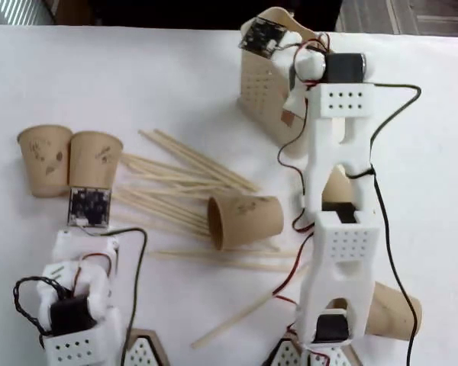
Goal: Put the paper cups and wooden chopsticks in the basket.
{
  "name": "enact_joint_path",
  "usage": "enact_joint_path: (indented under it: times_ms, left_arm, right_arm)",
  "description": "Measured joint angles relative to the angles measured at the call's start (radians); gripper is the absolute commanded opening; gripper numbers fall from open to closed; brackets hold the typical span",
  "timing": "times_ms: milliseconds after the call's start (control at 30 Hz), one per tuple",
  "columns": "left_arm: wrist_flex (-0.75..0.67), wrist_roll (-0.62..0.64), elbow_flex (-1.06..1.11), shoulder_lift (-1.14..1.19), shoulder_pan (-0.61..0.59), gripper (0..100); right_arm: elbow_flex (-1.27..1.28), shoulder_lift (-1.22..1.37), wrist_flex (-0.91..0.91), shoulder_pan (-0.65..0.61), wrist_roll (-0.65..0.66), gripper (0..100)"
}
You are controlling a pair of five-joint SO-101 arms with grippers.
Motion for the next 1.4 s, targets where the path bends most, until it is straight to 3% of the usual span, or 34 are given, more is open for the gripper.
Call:
enact_joint_path:
  times_ms: [167, 400, 767, 1000, 1133, 1267, 1400]
  left_arm:
    - [0.000, 0.000, 0.000, 0.000, 0.000, 3]
    - [0.000, 0.000, 0.000, 0.000, 0.000, 3]
    - [0.000, 0.000, 0.000, 0.000, 0.000, 3]
    - [0.000, 0.000, 0.009, 0.000, 0.000, 3]
    - [0.000, 0.000, 0.009, 0.000, 0.000, 3]
    - [0.000, 0.000, 0.009, 0.000, 0.000, 3]
    - [0.000, 0.000, 0.009, 0.000, 0.000, 3]
  right_arm:
    - [0.000, -0.008, 0.000, 0.000, 0.083, 2.0]
    - [0.021, -0.028, 0.000, 0.003, 0.098, 2.0]
    - [0.397, -0.325, 0.002, -0.046, 0.101, 2.0]
    - [0.474, -0.353, 0.002, -0.055, 0.101, 2.8]
    - [0.476, -0.351, 0.002, -0.049, 0.095, 15.3]
    - [0.471, -0.351, 0.002, -0.026, -0.011, 28.4]
    - [0.405, -0.358, 0.002, -0.009, -0.112, 30.6]
